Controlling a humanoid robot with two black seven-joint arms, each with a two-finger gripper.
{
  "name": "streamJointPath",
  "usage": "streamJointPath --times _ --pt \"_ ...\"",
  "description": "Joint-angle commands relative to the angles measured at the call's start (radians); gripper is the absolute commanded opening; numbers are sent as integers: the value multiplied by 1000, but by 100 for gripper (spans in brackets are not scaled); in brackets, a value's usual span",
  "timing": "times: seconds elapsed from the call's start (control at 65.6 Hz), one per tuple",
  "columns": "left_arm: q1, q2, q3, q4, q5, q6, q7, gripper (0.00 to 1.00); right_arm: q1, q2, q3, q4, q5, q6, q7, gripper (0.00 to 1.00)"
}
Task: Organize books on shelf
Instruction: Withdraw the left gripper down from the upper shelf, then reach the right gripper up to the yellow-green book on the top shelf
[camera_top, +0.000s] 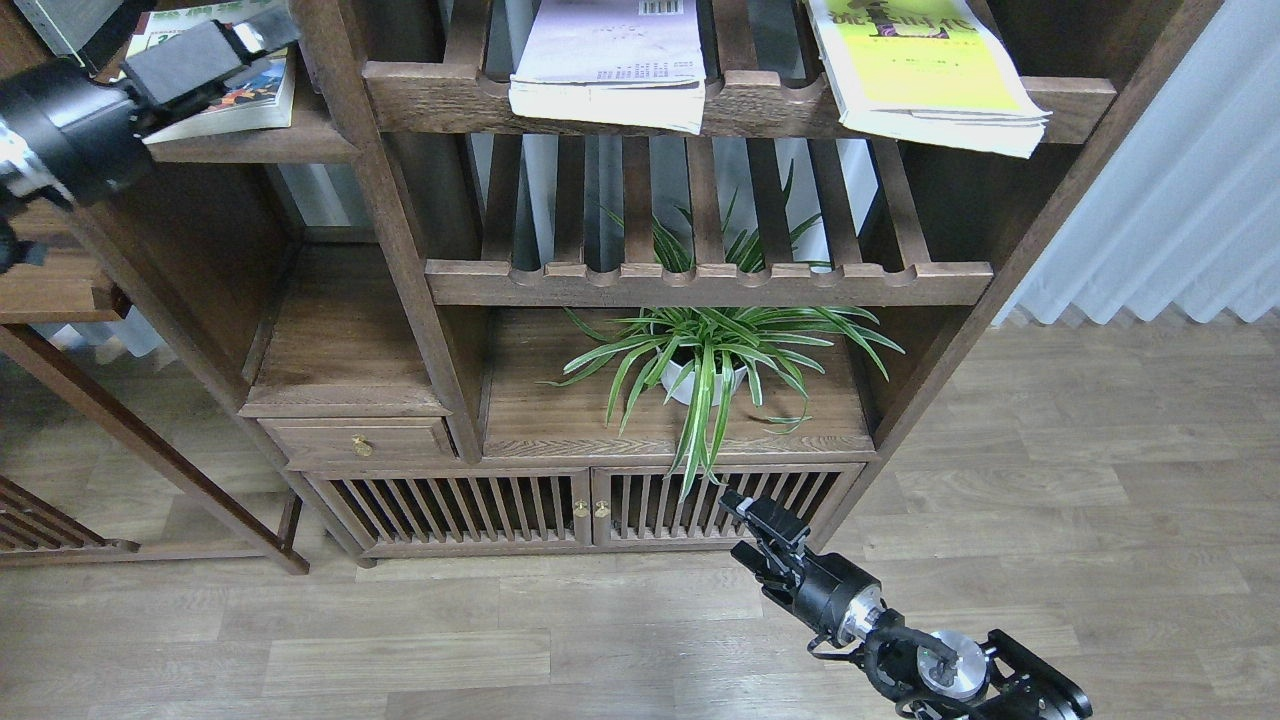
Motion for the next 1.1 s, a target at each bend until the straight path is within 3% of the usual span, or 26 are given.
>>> streamJointPath --times 0.0,0.274,0.488,0.777,1.082 --pt "62 -101 0 -1 5 0 4 95 1 0 0 4 1 0 0 99" --pt "290 -303 -3 22 34 0 4 95 7 0 3 47 1 0 23 99" --pt "512 -433 -8 113 32 0 -4 97 33 0 9 147 0 0 23 99" --pt "703 -506 -6 294 20 0 -21 99 56 0 60 334 3 0 22 97" --pt "783 -538 -6 312 21 0 -33 99 60 -63 149 469 11 0 22 97"
